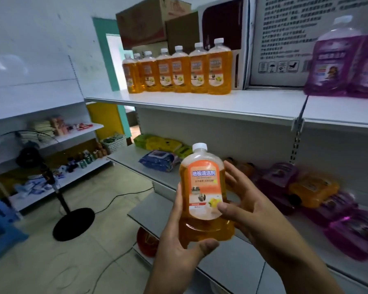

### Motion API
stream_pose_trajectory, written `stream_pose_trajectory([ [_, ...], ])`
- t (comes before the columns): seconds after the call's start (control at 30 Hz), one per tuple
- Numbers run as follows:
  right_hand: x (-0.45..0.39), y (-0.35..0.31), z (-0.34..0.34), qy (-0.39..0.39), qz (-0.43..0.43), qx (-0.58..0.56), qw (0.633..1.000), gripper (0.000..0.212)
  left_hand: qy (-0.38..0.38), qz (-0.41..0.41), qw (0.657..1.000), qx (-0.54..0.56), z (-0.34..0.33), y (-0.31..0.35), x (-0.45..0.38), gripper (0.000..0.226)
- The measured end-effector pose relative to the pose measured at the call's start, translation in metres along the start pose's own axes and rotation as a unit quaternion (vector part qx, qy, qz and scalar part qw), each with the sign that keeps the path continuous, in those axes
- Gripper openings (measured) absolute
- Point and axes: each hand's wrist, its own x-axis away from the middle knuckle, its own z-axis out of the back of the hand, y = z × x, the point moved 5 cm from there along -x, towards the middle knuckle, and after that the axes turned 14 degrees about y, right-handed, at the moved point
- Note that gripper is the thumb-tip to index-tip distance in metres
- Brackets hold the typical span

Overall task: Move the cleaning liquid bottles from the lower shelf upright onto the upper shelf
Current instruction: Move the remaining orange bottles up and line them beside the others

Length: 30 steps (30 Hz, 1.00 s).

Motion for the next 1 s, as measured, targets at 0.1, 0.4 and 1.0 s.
stream_pose_trajectory([
  [0.1, -0.019, 0.003, -0.006, 0.009, 0.005, 0.016, 1.0, 0.074, -0.001, 0.002, 1.0, 0.013, 0.006, -0.01, -0.02, 0.104],
  [0.4, -0.128, 0.058, -0.093, -0.05, -0.017, 0.02, 0.998, 0.075, 0.07, -0.006, 0.998, -0.004, 0.093, -0.034, -0.115, 0.11],
  [1.0, -0.363, 0.12, -0.244, -0.165, -0.033, 0.015, 0.986, 0.068, 0.146, -0.05, 0.988, 0.014, 0.225, -0.074, -0.349, 0.106],
])
